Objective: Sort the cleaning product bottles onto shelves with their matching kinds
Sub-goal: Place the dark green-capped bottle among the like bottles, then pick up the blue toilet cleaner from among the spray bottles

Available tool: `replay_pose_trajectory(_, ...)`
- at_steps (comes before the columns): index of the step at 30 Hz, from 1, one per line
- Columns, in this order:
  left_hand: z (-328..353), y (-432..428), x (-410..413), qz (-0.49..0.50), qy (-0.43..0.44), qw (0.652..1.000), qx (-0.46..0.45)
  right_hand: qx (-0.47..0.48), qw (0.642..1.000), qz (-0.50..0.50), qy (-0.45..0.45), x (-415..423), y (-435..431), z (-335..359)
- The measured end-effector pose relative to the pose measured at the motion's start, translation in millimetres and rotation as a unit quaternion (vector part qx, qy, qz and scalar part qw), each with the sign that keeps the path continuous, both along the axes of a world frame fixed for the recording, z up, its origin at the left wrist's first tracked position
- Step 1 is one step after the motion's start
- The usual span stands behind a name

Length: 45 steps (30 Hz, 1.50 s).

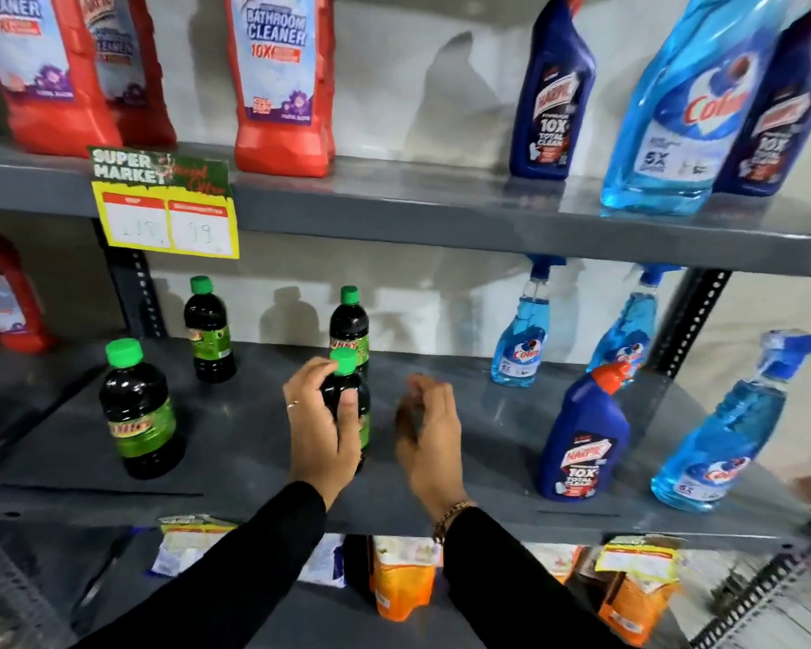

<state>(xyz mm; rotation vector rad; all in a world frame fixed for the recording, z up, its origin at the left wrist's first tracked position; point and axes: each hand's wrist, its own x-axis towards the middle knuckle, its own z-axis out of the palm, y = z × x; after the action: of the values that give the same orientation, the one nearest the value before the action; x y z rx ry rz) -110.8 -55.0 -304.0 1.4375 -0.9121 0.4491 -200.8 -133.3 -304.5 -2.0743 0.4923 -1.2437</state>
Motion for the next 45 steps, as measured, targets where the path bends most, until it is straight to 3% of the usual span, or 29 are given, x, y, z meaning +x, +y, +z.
replay_pose_trajectory(2, 44.2, -8.2, -22.5, -0.039, -0.129, 0.987, -0.084, -0.122, 0.988, -0.025, -0.095, -23.7, -6.1, 44.8)
replay_pose_trajectory(4, 98.1, -18.2, -47.8, -0.058, -0.214, 0.963, -0.156, -0.227, 0.954, -0.074, -0.183, -48.6, -16.6, 94.3)
replay_pose_trajectory(8, 208.5, -45.8, -95.1, -0.118, -0.237, 0.946, -0.186, -0.334, 0.868, -0.204, -0.306, -101.3, -53.7, 186.6)
replay_pose_trajectory(10, 251.6, -69.2, -111.8, -0.135, -0.226, 0.955, -0.133, -0.303, 0.869, -0.269, -0.285, -116.2, -77.2, 224.7)
replay_pose_trajectory(12, 283.6, -99.4, -123.2, -0.178, -0.181, 0.967, -0.037, -0.209, 0.918, -0.275, -0.194, -127.0, -97.3, 253.9)
replay_pose_trajectory(14, 303.8, -136.4, -119.0, -0.21, -0.105, 0.968, 0.088, -0.06, 0.973, -0.197, -0.101, -130.9, -112.9, 270.0)
replay_pose_trajectory(16, 311.7, -156.4, -115.2, -0.236, -0.024, 0.956, 0.172, 0.041, 0.99, -0.117, -0.064, -131.6, -122.0, 277.6)
replay_pose_trajectory(17, 312.0, -164.0, -112.5, -0.259, 0.007, 0.95, 0.172, 0.053, 0.991, -0.109, -0.062, -131.5, -123.7, 278.3)
replay_pose_trajectory(22, 305.8, -151.2, -124.8, -0.264, 0.013, 0.959, 0.103, 0.023, 0.986, -0.114, -0.117, -138.0, -116.2, 271.9)
replay_pose_trajectory(26, 297.5, -116.9, -147.6, -0.243, -0.042, 0.968, 0.035, -0.058, 0.976, -0.098, -0.183, -157.3, -86.0, 264.1)
replay_pose_trajectory(32, 234.9, -55.1, -173.0, -0.258, -0.078, 0.962, -0.041, -0.082, 0.963, -0.062, -0.248, -185.0, -26.5, 202.4)
replay_pose_trajectory(38, 105.5, -26.3, -145.1, -0.203, -0.07, 0.971, 0.104, 0.0, 0.985, -0.102, -0.136, -172.0, -16.3, 72.0)
replay_pose_trajectory(45, 10.5, -39.1, -97.3, -0.183, 0.026, 0.928, 0.323, 0.144, 0.987, -0.055, 0.047, -128.8, -47.5, -43.4)
